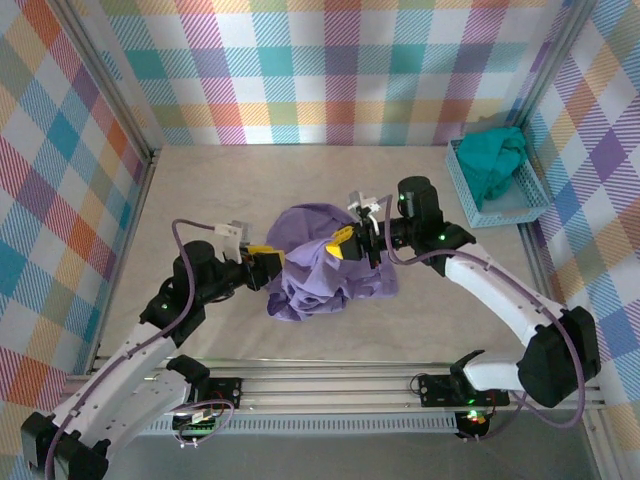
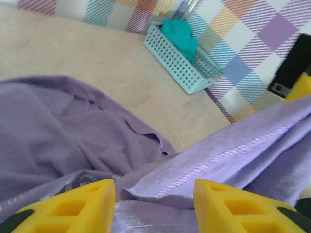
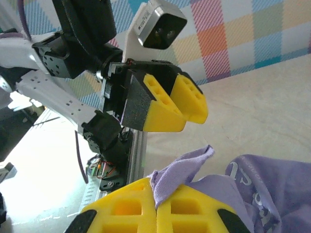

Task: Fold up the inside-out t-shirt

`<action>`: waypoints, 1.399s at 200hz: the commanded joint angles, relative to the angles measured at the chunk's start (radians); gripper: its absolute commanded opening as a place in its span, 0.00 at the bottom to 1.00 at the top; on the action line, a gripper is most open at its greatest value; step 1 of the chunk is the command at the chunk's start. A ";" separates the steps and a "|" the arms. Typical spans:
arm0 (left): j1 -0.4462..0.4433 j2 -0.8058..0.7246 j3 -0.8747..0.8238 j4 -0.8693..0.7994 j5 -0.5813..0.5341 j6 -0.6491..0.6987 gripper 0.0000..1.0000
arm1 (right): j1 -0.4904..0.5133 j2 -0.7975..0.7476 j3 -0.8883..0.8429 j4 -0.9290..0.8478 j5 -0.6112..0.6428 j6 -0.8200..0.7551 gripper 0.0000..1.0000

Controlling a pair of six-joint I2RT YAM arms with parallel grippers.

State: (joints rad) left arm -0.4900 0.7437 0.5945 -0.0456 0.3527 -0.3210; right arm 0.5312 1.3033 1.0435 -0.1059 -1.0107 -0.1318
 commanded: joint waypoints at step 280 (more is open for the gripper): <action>-0.202 0.349 0.205 0.067 -0.172 -0.259 0.00 | 0.294 -0.074 -0.009 -0.227 0.918 0.572 0.53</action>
State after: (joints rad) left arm -0.6735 1.1122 0.8047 0.0181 0.2043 -0.5690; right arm 0.8078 1.1969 1.0431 -0.3908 -0.1738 0.3592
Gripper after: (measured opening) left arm 0.046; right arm 0.551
